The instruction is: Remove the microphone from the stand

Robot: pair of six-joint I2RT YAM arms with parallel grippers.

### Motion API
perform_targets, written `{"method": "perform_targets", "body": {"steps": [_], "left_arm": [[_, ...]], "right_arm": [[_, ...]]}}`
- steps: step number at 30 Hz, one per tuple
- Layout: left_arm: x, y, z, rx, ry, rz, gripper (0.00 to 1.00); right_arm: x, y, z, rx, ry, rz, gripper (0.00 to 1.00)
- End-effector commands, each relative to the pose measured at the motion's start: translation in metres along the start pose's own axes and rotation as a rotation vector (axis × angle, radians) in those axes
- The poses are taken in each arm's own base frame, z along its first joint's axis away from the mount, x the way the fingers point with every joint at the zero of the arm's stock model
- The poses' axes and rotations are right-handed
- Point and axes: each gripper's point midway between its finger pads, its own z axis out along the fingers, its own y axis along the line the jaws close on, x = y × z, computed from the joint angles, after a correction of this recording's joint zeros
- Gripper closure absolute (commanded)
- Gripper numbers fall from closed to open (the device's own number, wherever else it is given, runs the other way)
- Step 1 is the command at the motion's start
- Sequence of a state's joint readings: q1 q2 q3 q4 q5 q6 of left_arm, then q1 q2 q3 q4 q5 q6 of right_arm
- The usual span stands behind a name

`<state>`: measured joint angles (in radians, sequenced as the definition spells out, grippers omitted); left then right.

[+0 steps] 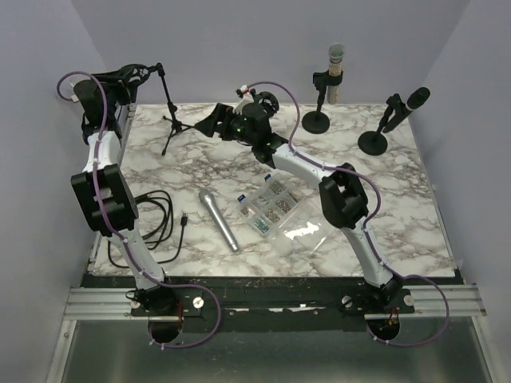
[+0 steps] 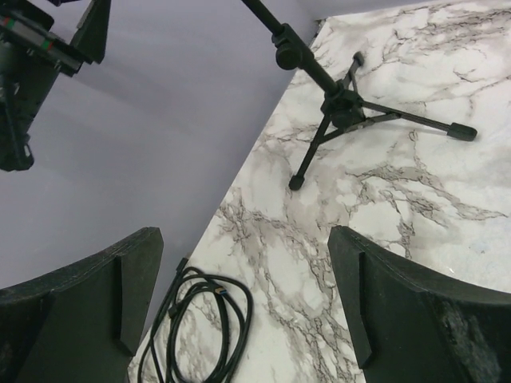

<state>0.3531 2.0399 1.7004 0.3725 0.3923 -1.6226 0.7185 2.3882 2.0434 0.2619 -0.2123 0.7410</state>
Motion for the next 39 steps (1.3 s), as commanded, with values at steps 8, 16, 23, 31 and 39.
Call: {"method": "perform_targets", "body": {"steps": [8,16,23,31,39], "left_arm": [[0.066,-0.059,-0.082,0.025,0.112,-0.102,0.59],[0.102,-0.029,-0.13,-0.008,0.16,-0.153,0.58],[0.118,-0.002,-0.151,-0.038,0.215,-0.143,0.3],[0.128,0.01,-0.189,-0.137,0.215,0.029,0.01],[0.106,0.032,-0.226,-0.317,0.112,0.207,0.01]], "right_arm": [[0.015,0.02,-0.006,-0.013,0.045,0.004,0.07],[0.041,0.025,-0.017,-0.008,0.091,0.06,0.07],[0.05,0.018,-0.038,0.015,0.08,0.131,0.05],[0.052,0.02,-0.045,-0.022,0.044,0.339,0.02],[0.051,0.024,-0.029,-0.122,0.07,0.467,0.06]]}}
